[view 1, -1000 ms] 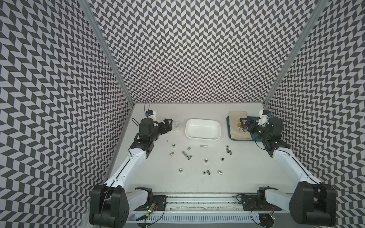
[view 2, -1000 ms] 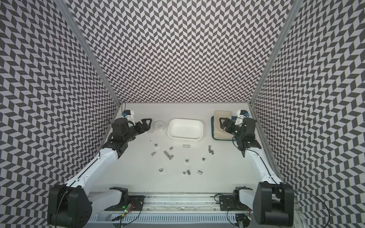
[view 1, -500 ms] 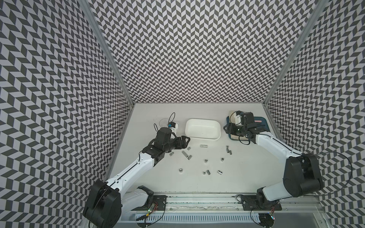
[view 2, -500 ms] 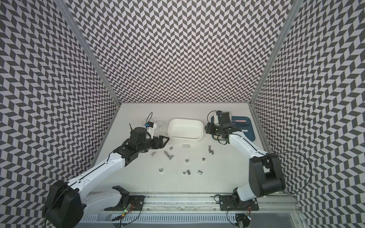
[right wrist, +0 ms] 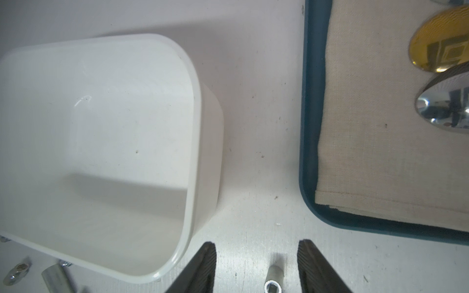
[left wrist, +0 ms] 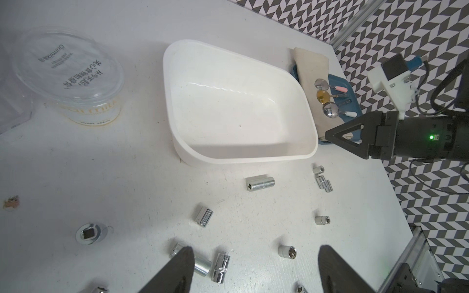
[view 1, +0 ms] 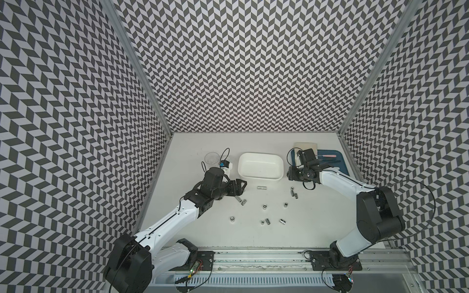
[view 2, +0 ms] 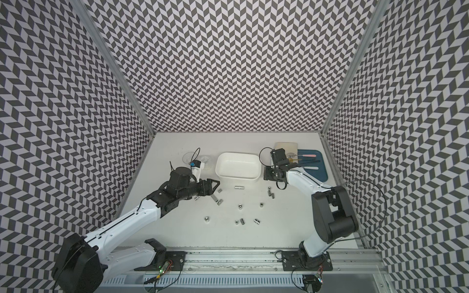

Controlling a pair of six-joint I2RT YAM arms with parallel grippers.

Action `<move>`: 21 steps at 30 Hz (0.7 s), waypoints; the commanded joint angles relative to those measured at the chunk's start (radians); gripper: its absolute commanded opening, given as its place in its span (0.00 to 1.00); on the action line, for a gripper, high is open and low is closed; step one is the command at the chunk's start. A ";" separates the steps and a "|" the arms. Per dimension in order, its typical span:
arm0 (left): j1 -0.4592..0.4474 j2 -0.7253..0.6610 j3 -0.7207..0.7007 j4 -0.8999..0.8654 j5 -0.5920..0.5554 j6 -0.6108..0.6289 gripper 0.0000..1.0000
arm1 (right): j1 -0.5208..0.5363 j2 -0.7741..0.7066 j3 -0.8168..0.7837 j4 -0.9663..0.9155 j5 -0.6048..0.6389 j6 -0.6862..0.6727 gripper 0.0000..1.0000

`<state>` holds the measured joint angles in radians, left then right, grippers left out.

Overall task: Put the socket on the desktop into the storage box
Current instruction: Pick up the socket head at the center of the board.

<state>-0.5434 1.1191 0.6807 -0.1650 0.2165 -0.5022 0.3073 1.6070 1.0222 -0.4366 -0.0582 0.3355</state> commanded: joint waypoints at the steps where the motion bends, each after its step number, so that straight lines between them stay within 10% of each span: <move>1: -0.010 0.001 -0.002 -0.023 -0.016 0.017 0.80 | 0.010 0.022 0.003 -0.011 0.025 -0.023 0.51; 21: -0.030 0.028 0.002 -0.027 -0.011 0.022 0.80 | 0.055 0.041 -0.048 -0.061 0.055 -0.041 0.52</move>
<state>-0.5682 1.1393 0.6807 -0.1890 0.2035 -0.4911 0.3542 1.6390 0.9806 -0.4969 -0.0269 0.3027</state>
